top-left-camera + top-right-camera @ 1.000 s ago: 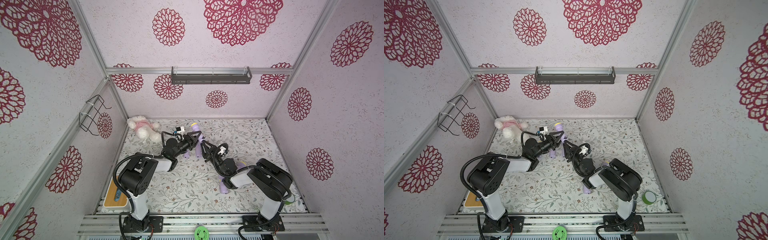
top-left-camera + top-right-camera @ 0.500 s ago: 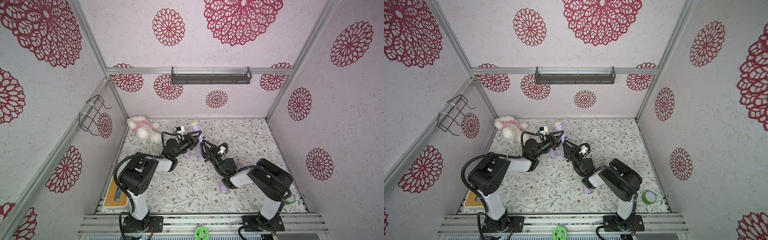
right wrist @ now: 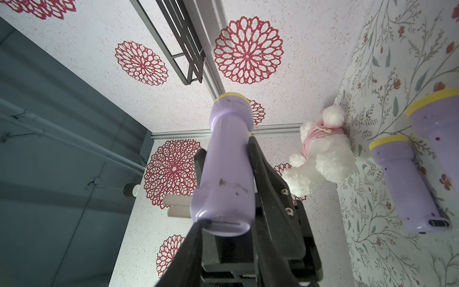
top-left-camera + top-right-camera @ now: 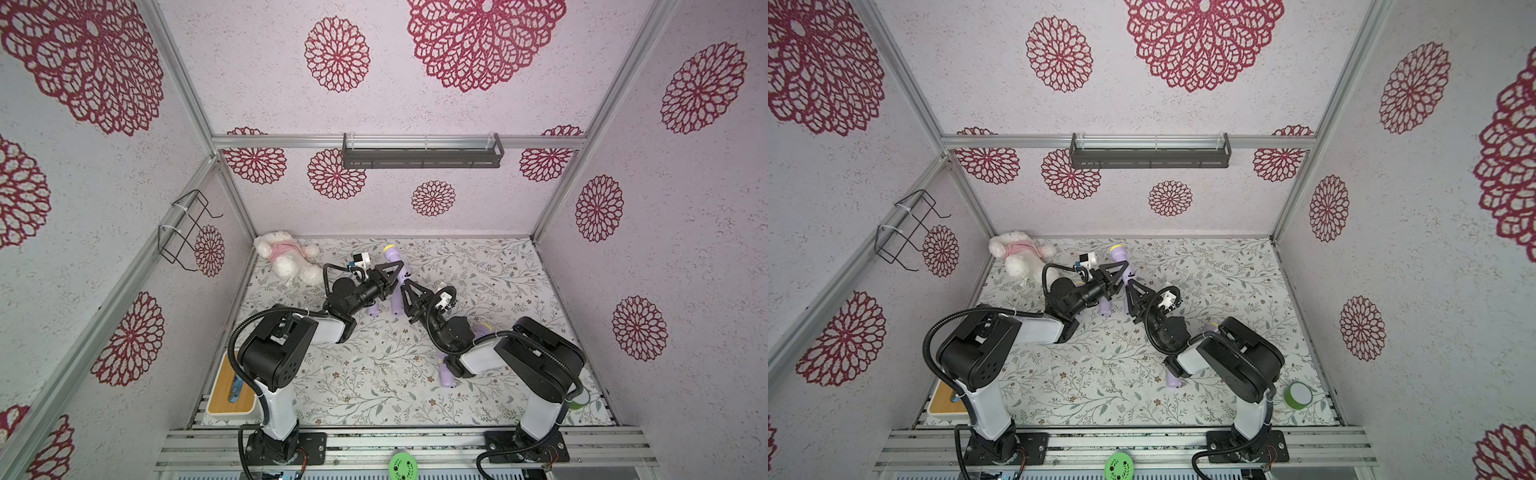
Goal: Close the plug at the bottom of the flashlight
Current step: Close the plug of the flashlight.
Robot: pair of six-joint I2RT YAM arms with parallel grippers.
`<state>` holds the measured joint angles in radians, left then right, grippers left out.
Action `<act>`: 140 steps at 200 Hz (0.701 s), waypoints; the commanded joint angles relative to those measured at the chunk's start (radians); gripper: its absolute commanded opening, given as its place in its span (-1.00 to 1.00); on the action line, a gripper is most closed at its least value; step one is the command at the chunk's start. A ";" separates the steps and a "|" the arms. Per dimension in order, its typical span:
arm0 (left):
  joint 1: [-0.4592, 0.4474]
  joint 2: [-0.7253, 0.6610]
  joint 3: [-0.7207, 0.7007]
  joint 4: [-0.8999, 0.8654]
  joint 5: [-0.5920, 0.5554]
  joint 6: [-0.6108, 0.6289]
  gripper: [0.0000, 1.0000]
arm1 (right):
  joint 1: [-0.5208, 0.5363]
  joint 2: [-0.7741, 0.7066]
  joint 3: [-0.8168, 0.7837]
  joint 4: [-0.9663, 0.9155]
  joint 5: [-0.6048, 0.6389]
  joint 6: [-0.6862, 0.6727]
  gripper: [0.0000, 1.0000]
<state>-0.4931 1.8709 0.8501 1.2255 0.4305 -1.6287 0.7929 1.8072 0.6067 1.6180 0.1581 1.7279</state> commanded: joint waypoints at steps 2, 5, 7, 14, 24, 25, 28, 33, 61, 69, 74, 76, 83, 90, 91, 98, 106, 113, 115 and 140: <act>-0.059 -0.003 0.031 0.116 0.091 -0.023 -1.00 | 0.002 0.008 0.034 0.071 0.023 -0.009 -0.34; -0.059 -0.003 0.031 0.116 0.092 -0.026 -1.00 | 0.002 0.008 0.034 0.070 0.023 -0.011 -0.35; -0.060 -0.002 0.031 0.118 0.092 -0.026 -1.00 | 0.002 0.007 0.034 0.071 0.024 -0.013 -0.35; -0.062 -0.001 0.032 0.120 0.092 -0.027 -1.00 | 0.002 0.004 0.033 0.071 0.023 -0.016 -0.36; -0.065 -0.001 0.033 0.124 0.094 -0.028 -1.00 | 0.001 0.002 0.033 0.070 0.026 -0.019 -0.36; -0.065 -0.001 0.033 0.124 0.094 -0.028 -1.00 | 0.002 0.002 0.033 0.070 0.026 -0.019 -0.37; -0.065 -0.001 0.033 0.124 0.095 -0.028 -1.00 | 0.002 0.000 0.033 0.071 0.026 -0.020 -0.37; -0.067 -0.001 0.034 0.127 0.095 -0.029 -1.00 | 0.002 0.000 0.033 0.071 0.026 -0.021 -0.37; -0.073 0.000 0.035 0.134 0.098 -0.031 -1.00 | 0.002 -0.004 0.030 0.072 0.029 -0.025 -0.39; -0.074 0.001 0.035 0.137 0.099 -0.031 -1.00 | 0.001 -0.005 0.027 0.071 0.030 -0.025 -0.40; -0.074 -0.001 0.036 0.139 0.098 -0.034 -1.00 | 0.002 -0.005 0.028 0.071 0.030 -0.025 -0.40; -0.075 -0.001 0.036 0.140 0.098 -0.034 -1.00 | 0.002 -0.005 0.028 0.071 0.030 -0.025 -0.40; -0.076 -0.001 0.037 0.144 0.100 -0.034 -1.00 | 0.002 -0.005 0.027 0.071 0.030 -0.025 -0.40; -0.076 -0.001 0.037 0.144 0.102 -0.033 -1.00 | 0.002 -0.006 0.027 0.071 0.030 -0.027 -0.41; -0.076 -0.001 0.037 0.144 0.101 -0.033 -1.00 | 0.002 -0.007 0.027 0.071 0.031 -0.028 -0.41; -0.078 -0.001 0.037 0.144 0.103 -0.033 -1.00 | 0.002 -0.005 0.027 0.071 0.032 -0.027 -0.41; -0.078 -0.001 0.038 0.146 0.103 -0.034 -1.00 | 0.002 -0.006 0.027 0.071 0.031 -0.027 -0.41; -0.079 -0.001 0.040 0.147 0.103 -0.035 -1.00 | 0.002 -0.005 0.026 0.071 0.031 -0.026 -0.42; -0.080 -0.001 0.040 0.148 0.104 -0.034 -1.00 | 0.002 -0.005 0.025 0.071 0.033 -0.027 -0.42; -0.081 -0.002 0.040 0.154 0.103 -0.038 -1.00 | 0.002 0.000 0.024 0.071 0.034 -0.031 -0.44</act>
<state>-0.5045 1.8729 0.8650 1.2686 0.4191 -1.6436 0.7959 1.8072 0.6094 1.6238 0.1638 1.7195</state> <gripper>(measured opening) 0.400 0.283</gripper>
